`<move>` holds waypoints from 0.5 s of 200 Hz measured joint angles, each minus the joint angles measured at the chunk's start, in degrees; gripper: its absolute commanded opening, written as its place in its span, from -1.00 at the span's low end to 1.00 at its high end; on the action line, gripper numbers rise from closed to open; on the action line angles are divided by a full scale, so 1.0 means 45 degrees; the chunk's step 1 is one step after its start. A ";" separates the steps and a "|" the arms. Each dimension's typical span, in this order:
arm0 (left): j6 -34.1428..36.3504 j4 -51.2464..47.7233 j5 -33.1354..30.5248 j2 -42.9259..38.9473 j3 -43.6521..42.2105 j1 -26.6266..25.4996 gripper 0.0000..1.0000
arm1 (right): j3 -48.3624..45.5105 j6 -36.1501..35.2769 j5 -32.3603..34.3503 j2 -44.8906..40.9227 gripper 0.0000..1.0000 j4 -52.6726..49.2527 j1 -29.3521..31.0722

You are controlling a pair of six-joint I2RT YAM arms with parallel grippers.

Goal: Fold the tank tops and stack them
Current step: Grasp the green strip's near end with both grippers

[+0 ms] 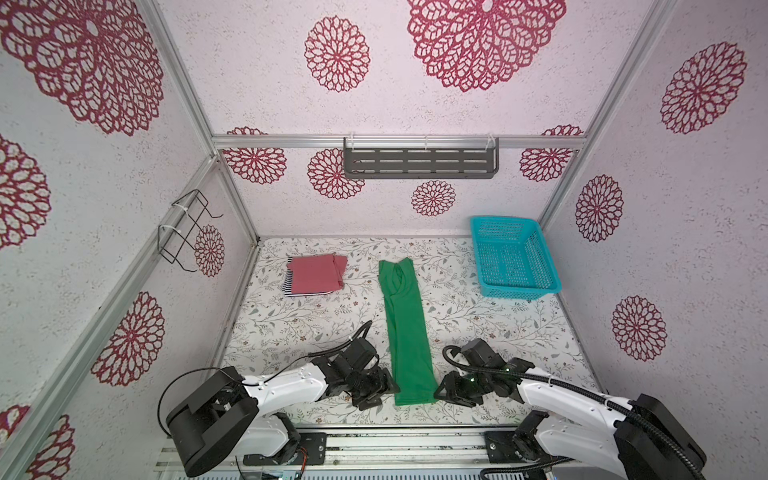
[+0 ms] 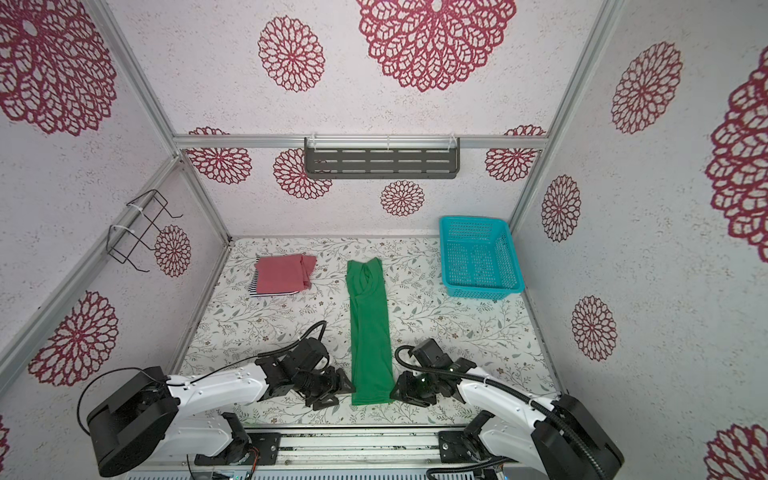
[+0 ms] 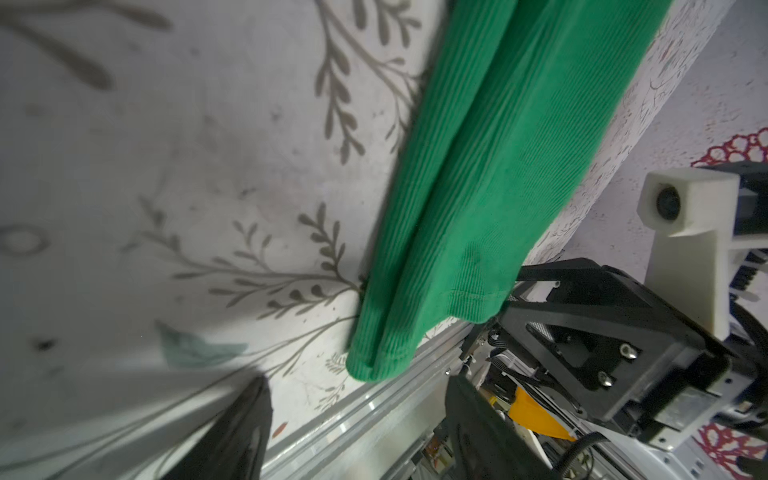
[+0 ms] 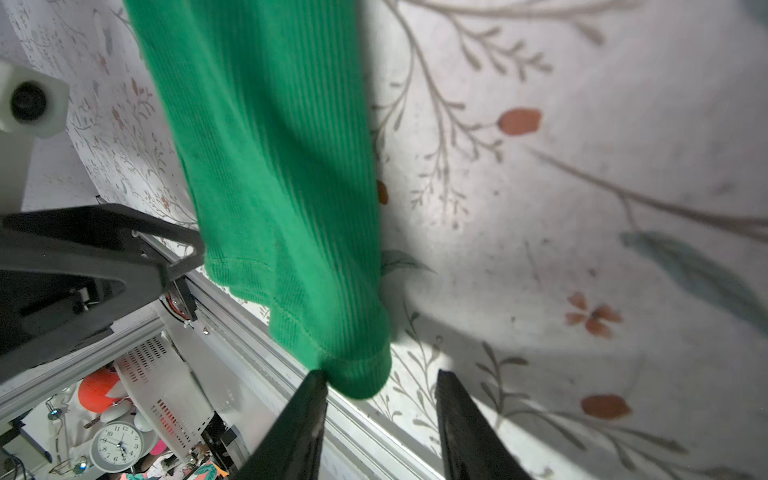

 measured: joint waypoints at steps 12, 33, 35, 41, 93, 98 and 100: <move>-0.0403 0.0641 -0.0005 0.0262 -0.0092 -0.0146 0.20 | -0.0058 0.0019 -0.0039 0.0000 -0.12 0.0102 0.0000; -0.0787 0.1642 0.0214 0.0918 -0.0102 -0.0350 0.00 | -0.0126 0.0102 -0.0044 -0.0010 -0.09 0.0325 0.0000; -0.0792 0.1710 0.0262 0.0957 -0.0102 -0.0369 -0.01 | -0.0126 0.0107 -0.0044 -0.0010 -0.08 0.0340 0.0000; -0.0869 0.1938 0.0325 0.1151 -0.0092 -0.0442 -0.05 | -0.0131 0.0112 -0.0044 -0.0015 -0.07 0.0398 0.0000; -0.1103 0.2783 0.0573 0.1821 -0.0165 -0.0607 -0.51 | -0.0136 0.0384 -0.0044 -0.0073 -0.11 0.1146 0.0000; -0.1117 0.2803 0.0588 0.1870 -0.0170 -0.0607 -0.57 | -0.0136 0.0427 -0.0044 -0.0029 -0.12 0.1243 0.0000; -0.1073 0.2788 0.0583 0.1889 -0.0165 -0.0607 -0.58 | -0.0136 0.0442 -0.0044 -0.0019 -0.13 0.1268 0.0000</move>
